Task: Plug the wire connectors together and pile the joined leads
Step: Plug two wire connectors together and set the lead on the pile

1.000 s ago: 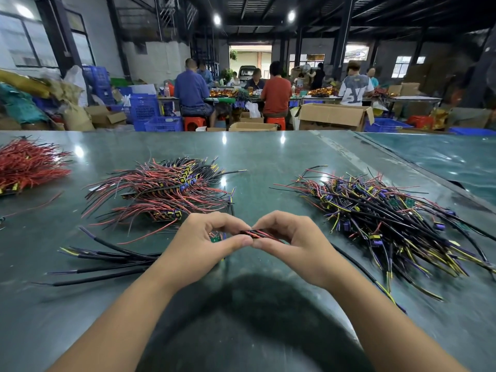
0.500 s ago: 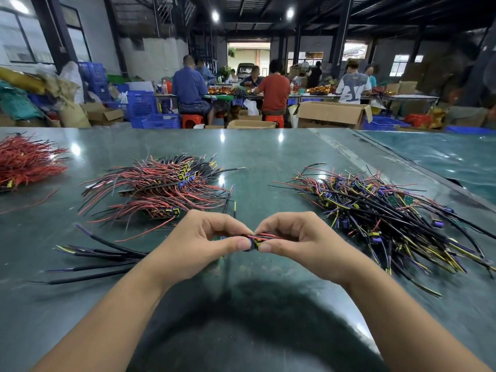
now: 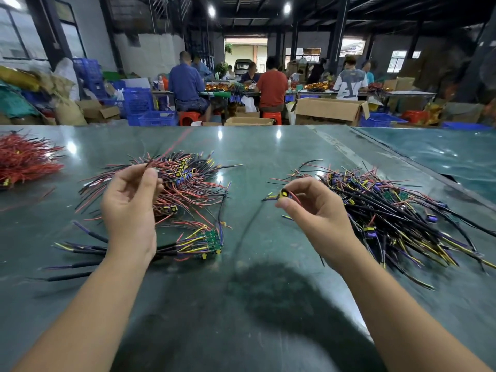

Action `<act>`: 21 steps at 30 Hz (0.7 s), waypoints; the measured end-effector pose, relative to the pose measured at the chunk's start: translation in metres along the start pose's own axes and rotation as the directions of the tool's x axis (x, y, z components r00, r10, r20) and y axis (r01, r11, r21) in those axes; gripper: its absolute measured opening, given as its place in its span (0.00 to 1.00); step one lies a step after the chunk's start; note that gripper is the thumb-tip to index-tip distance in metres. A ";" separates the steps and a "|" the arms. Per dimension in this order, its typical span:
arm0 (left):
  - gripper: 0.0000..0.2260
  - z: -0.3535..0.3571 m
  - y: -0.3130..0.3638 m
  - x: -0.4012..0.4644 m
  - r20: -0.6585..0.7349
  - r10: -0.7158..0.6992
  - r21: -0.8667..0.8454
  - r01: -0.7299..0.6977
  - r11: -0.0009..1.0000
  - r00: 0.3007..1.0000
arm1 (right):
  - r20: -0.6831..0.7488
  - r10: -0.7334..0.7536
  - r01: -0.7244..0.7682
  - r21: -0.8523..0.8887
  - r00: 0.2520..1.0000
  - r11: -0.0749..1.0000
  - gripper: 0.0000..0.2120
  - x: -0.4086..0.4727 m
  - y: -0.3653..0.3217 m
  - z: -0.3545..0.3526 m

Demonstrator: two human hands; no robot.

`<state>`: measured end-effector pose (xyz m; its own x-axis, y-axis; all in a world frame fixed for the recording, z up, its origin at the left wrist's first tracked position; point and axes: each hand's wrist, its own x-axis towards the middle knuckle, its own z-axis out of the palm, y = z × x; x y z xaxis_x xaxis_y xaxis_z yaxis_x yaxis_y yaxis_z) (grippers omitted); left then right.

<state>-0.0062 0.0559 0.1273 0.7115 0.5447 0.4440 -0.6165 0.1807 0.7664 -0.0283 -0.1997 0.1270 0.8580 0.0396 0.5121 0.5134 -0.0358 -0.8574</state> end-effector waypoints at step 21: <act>0.12 0.038 -0.001 -0.062 0.523 -0.567 0.192 0.560 0.806 0.637 | 0.171 -0.280 0.314 -0.228 0.945 0.921 0.10 -0.016 0.012 0.038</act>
<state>-0.0371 -0.0088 0.1167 0.9787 -0.1839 0.0913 -0.0341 0.2932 0.9555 -0.0370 -0.1627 0.1068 0.6642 0.2182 0.7150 0.7463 -0.2486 -0.6174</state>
